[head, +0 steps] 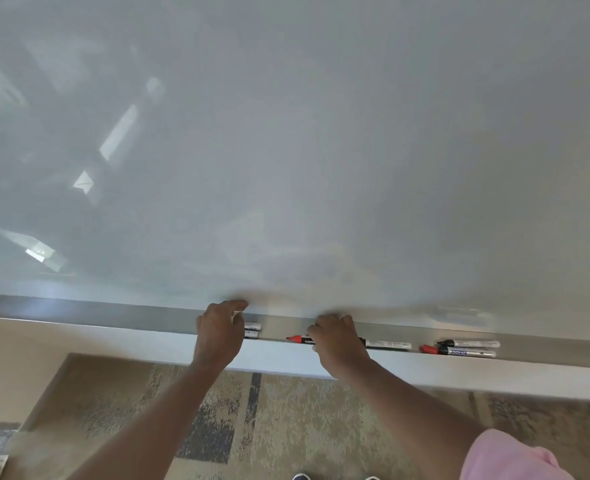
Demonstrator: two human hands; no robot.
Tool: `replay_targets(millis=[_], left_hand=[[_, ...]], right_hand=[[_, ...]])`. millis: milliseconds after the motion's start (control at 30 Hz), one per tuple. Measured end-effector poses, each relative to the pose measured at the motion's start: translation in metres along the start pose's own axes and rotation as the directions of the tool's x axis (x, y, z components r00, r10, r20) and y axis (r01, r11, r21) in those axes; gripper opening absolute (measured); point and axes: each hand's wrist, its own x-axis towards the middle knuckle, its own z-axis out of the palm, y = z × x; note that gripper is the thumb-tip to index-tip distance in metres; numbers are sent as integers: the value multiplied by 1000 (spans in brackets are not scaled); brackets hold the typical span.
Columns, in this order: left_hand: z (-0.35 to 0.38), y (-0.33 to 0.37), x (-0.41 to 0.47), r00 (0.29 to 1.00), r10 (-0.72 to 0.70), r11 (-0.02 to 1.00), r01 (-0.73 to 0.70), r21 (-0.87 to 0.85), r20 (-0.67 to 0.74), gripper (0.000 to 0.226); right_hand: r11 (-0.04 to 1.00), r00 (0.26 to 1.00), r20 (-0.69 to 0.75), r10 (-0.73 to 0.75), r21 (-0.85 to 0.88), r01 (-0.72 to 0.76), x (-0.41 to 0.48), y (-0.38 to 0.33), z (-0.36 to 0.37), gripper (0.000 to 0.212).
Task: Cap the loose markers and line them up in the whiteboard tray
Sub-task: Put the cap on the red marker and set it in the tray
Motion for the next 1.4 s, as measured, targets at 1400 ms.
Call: replay_targets(millis=[1400], left_hand=[[228, 232, -89, 742, 509, 732, -640, 234, 437, 19]], right_hand=[[862, 803, -359, 477, 371, -346, -212, 233, -70, 21]])
